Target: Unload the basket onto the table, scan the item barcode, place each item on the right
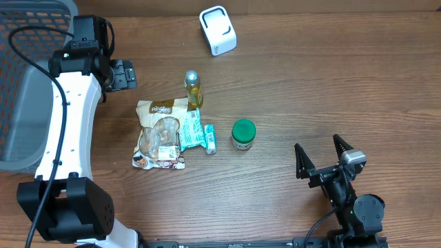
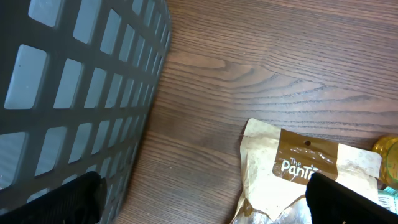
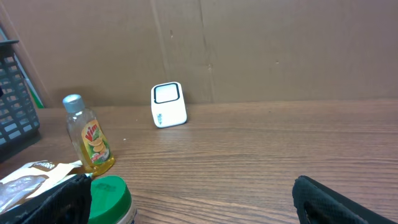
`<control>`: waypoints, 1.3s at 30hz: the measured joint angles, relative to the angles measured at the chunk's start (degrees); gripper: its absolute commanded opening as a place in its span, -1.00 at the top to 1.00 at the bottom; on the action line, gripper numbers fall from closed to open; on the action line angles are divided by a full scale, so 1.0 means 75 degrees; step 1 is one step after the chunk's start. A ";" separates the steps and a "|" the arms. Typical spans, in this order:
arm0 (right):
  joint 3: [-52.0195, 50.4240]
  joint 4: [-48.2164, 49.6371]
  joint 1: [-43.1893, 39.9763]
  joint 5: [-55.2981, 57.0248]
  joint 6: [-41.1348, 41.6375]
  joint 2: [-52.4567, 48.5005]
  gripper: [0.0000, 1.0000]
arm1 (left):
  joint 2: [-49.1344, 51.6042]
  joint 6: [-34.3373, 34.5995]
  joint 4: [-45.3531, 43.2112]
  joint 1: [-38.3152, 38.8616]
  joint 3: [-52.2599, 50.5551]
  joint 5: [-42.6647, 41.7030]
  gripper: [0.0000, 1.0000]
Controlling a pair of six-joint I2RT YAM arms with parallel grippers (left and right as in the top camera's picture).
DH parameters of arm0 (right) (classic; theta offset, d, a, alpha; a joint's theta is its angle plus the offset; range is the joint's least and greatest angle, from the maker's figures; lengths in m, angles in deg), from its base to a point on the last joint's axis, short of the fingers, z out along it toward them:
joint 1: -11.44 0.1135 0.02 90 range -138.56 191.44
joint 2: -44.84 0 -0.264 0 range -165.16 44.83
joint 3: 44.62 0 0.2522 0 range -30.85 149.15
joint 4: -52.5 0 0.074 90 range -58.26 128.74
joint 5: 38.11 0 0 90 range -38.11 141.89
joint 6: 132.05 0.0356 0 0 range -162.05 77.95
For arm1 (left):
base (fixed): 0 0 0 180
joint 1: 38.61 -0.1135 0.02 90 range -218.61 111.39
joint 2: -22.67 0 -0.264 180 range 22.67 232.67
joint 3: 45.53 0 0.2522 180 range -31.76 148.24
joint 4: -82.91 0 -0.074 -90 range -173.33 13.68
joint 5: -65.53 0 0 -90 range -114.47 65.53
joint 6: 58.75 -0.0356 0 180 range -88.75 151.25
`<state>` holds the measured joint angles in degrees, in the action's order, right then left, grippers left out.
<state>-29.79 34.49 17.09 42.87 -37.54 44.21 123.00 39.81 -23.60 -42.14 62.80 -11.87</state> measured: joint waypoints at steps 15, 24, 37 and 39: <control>0.0003 -0.0338 0.0000 -0.0195 0.0659 0.0000 -1.00 | 0.0000 -0.0003 0.0003 0.0000 0.0000 0.0000 -0.99; 0.0962 -0.1818 0.0000 -0.0102 0.0766 -0.0012 -1.00 | 0.0000 -0.0003 0.0009 0.0000 0.0000 -0.0003 -0.99; 0.5219 -0.4497 0.0000 0.0370 0.0976 -0.2911 -1.00 | 0.0000 0.0000 0.0003 0.0000 0.0000 0.0003 -0.99; 0.6251 -0.5351 0.0000 0.0262 0.1119 -0.3838 -1.00 | 0.0000 -0.0003 0.0009 0.0000 0.0000 0.0000 -0.99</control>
<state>17.09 -5.64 17.09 44.84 -29.15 15.43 123.00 39.79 -23.54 -42.14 62.80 -11.87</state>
